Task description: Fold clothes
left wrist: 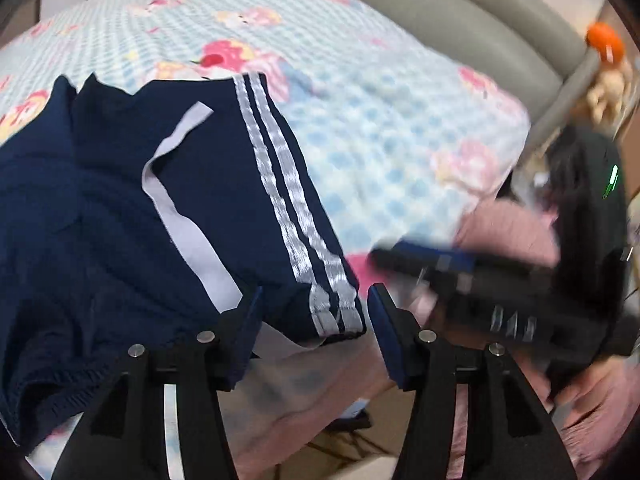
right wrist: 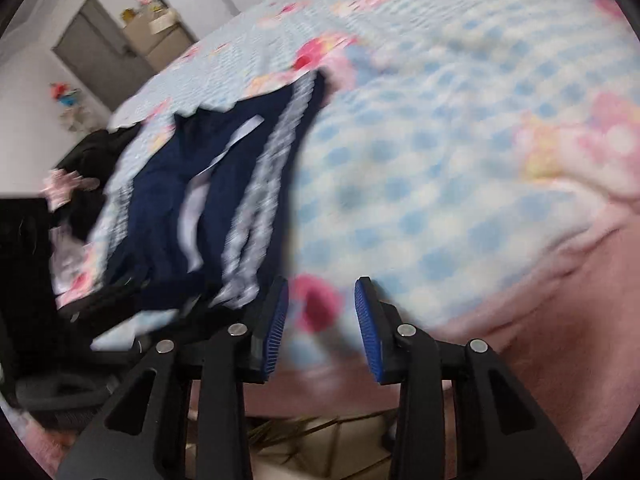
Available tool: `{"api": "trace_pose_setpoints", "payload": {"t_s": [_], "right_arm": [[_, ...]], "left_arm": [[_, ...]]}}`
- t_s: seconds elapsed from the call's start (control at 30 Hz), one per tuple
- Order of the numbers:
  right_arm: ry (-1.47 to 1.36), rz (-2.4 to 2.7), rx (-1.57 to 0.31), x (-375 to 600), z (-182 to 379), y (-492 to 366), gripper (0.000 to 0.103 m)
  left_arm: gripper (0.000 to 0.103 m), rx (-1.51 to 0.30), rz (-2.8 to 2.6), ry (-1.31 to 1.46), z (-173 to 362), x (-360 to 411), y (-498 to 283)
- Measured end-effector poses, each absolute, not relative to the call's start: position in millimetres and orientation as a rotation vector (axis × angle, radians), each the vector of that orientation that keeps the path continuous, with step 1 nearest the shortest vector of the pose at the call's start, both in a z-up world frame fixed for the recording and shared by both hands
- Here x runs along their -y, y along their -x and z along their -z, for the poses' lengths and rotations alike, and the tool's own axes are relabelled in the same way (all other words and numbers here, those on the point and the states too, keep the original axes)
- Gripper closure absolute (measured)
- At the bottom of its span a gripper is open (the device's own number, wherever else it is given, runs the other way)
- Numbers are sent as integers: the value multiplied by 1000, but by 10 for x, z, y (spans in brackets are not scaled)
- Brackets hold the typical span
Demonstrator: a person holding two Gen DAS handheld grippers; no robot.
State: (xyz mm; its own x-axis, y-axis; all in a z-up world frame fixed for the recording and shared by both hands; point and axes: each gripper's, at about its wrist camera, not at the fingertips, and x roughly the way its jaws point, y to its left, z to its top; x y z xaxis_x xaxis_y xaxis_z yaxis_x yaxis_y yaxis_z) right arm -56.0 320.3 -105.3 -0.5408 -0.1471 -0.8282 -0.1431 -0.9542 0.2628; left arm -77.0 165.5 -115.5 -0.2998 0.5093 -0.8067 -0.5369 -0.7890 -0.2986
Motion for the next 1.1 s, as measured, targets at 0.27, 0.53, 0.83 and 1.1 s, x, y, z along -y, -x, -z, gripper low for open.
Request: {"api": "trace_pose_setpoints", "payload": {"t_s": [0.27, 0.53, 0.83, 1.1], "right_arm": [[-1498, 2666, 530, -3231, 1074, 586, 65], [-1438, 2627, 505, -3059, 1071, 615, 56], [-1329, 2595, 414, -2857, 794, 867, 56], [-1436, 2586, 425, -2805, 938, 1087, 56]], "left_arm": [[77, -166, -2165, 1363, 1267, -1709, 841], [82, 166, -2115, 1323, 1108, -1271, 935], [61, 371, -2320, 1241, 823, -426, 740], [61, 868, -2474, 1434, 1169, 765, 656]]}}
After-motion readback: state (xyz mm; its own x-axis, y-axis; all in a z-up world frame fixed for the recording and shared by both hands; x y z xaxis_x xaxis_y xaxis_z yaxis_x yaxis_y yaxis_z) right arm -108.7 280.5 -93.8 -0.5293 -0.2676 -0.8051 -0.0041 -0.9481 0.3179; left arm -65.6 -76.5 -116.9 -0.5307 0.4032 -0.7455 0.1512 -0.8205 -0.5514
